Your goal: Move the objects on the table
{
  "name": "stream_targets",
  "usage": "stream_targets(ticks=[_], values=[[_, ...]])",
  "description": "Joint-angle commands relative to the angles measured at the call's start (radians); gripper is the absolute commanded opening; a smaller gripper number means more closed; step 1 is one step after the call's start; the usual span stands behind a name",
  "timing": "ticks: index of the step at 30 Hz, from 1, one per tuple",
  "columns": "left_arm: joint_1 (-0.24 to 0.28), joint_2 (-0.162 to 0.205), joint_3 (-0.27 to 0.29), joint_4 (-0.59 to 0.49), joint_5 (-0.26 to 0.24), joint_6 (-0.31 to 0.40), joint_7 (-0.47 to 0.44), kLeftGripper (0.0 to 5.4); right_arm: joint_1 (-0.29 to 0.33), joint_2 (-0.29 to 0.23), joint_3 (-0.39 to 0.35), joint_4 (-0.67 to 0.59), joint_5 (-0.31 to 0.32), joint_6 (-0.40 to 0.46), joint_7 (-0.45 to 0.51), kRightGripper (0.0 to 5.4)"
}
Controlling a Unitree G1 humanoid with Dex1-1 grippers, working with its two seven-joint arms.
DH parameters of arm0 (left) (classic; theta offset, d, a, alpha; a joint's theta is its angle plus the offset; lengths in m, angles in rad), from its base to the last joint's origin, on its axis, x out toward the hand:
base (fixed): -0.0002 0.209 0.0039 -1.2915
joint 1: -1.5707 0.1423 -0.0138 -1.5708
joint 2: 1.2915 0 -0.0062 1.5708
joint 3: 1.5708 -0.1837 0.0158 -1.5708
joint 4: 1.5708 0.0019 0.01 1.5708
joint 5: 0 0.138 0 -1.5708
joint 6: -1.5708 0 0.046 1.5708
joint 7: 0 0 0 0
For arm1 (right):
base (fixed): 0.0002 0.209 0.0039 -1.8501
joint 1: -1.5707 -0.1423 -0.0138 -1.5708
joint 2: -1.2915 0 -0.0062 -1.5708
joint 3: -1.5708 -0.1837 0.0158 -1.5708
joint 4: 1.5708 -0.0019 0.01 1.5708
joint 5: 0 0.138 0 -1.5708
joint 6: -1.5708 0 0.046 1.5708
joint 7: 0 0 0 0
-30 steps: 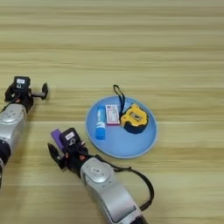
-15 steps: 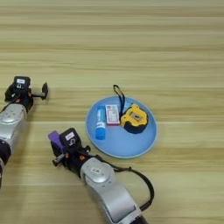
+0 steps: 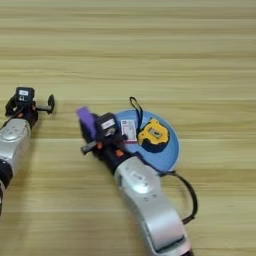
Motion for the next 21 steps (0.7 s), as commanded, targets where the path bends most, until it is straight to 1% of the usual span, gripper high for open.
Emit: stream_targets(ticks=[1, 4, 7, 10, 12, 15, 21], values=[[-0.020, -0.007, -0.003, 0.010, 0.012, -0.001, 0.008, 5.40, -0.028, -0.071, -0.207, -0.022, 0.029, 0.007, -0.018, 1.43], [-0.021, -0.008, -0.004, 0.011, 0.013, -0.001, 0.011, 5.40, -0.025, -0.119, -0.342, -0.011, 0.058, -0.002, -0.019, 1.43], [-0.022, -0.009, -0.004, 0.012, 0.013, -0.002, 0.013, 5.40, -0.022, -0.151, -0.427, 0.019, 0.075, -0.014, -0.017, 1.43], [-0.023, -0.012, -0.003, 0.013, 0.013, -0.004, 0.015, 5.40, -0.023, -0.184, -0.517, 0.077, 0.095, -0.035, -0.016, 1.43], [-0.024, -0.013, -0.003, 0.014, 0.013, -0.005, 0.016, 5.40, -0.034, -0.208, -0.565, 0.153, 0.096, -0.047, -0.022, 1.43], [-0.024, -0.013, -0.003, 0.016, 0.013, -0.006, 0.017, 5.40, -0.056, -0.222, -0.594, 0.280, 0.100, -0.071, -0.025, 1.43], [-0.024, -0.014, -0.003, 0.015, 0.013, -0.007, 0.017, 5.40, -0.098, -0.238, -0.591, 0.471, 0.087, -0.128, -0.023, 1.43]])
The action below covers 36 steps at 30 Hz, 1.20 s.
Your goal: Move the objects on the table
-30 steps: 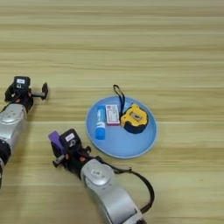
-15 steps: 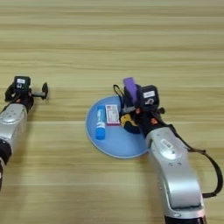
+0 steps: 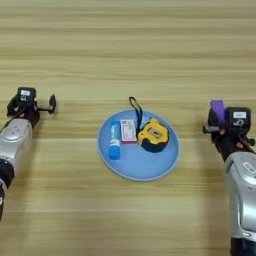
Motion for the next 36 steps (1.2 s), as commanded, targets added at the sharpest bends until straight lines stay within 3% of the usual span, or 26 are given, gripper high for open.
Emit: stream_targets(ticks=[1, 6, 13, 14, 24, 30, 36], values=[[-0.019, -0.003, -0.002, 0.006, 0.011, -0.004, 0.007, 5.40, -0.044, -0.022, -0.003, 0.108, -0.010, -0.040, -0.003, 1.43], [-0.018, -0.003, -0.002, 0.004, 0.012, -0.004, 0.008, 5.40, -0.064, -0.035, -0.007, 0.220, 0.001, -0.066, 0.012, 1.43], [-0.017, -0.003, -0.001, 0.004, 0.013, -0.004, 0.008, 5.40, -0.073, -0.048, 0.006, 0.277, 0.003, -0.088, 0.029, 1.43], [-0.017, -0.003, -0.001, 0.004, 0.014, -0.004, 0.008, 5.40, -0.071, -0.048, 0.009, 0.276, 0.002, -0.088, 0.032, 1.72], [-0.017, -0.003, 0.003, 0.004, 0.018, -0.005, 0.008, 5.40, -0.062, -0.031, 0.023, 0.222, 0.019, -0.097, 0.042, 2.82], [-0.017, -0.003, 0.003, 0.006, 0.019, -0.005, 0.008, 5.40, -0.044, -0.023, 0.028, 0.136, 0.026, -0.095, 0.038, 3.41], [-0.018, -0.004, 0.002, 0.007, 0.020, -0.006, 0.008, 5.40, -0.026, -0.018, 0.036, 0.012, 0.025, -0.154, 0.044, 4.12]])
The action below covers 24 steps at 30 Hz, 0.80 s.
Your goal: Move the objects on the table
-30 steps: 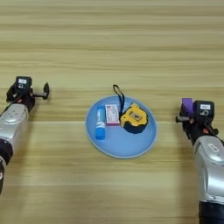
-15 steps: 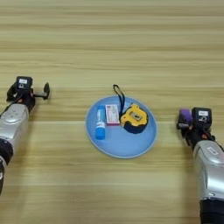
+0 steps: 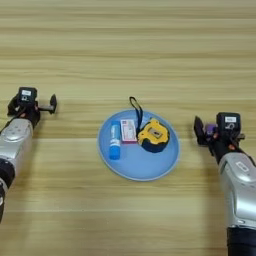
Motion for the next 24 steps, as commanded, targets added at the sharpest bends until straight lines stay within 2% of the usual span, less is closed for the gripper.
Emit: stream_targets(ticks=[1, 4, 12, 24], values=[[-0.018, -0.001, 0.001, 0.006, 0.005, 0.000, 0.005, 5.40, 0.014, 0.008, 0.014, -0.090, 0.005, -0.037, 0.005, 4.22], [-0.018, -0.001, 0.001, 0.006, 0.005, 0.000, 0.004, 5.40, 0.026, 0.020, 0.045, -0.123, 0.012, -0.068, 0.031, 4.54], [-0.017, -0.001, 0.001, 0.007, 0.005, -0.002, 0.004, 5.40, 0.039, 0.029, 0.100, -0.116, 0.007, -0.126, 0.076, 5.36], [-0.018, 0.000, 0.001, 0.011, 0.005, -0.003, 0.003, 5.40, 0.049, 0.028, 0.175, -0.079, -0.006, -0.177, 0.144, 5.36]])
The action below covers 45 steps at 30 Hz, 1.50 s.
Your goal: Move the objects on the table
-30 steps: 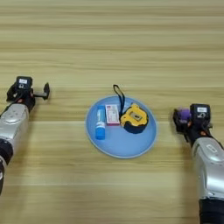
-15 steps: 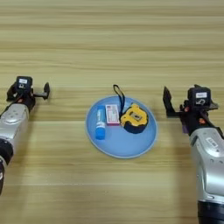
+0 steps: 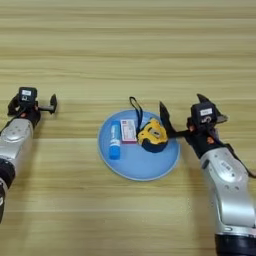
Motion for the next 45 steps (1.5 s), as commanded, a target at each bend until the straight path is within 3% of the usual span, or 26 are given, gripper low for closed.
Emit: stream_targets(ticks=[1, 14, 36, 41, 45], values=[[-0.018, 0.001, 0.001, 0.010, 0.005, -0.002, 0.003, 5.40, 0.009, -0.003, 0.032, 0.021, -0.015, -0.016, 0.019, 5.36], [-0.019, 0.001, 0.000, 0.012, 0.007, -0.004, 0.005, 5.40, 0.029, -0.018, 0.125, 0.061, -0.055, 0.013, 0.066, 5.36], [-0.019, 0.001, 0.000, 0.017, 0.007, -0.008, 0.006, 5.40, 0.004, -0.010, 0.164, 0.165, -0.110, 0.098, 0.057, 5.36], [-0.020, 0.001, -0.001, 0.018, 0.008, -0.008, 0.007, 5.40, 0.002, -0.008, 0.158, 0.166, -0.106, 0.099, 0.055, 4.80], [-0.019, 0.001, -0.001, 0.018, 0.009, -0.008, 0.008, 5.40, 0.007, -0.006, 0.163, 0.152, -0.104, 0.102, 0.059, 4.76]])
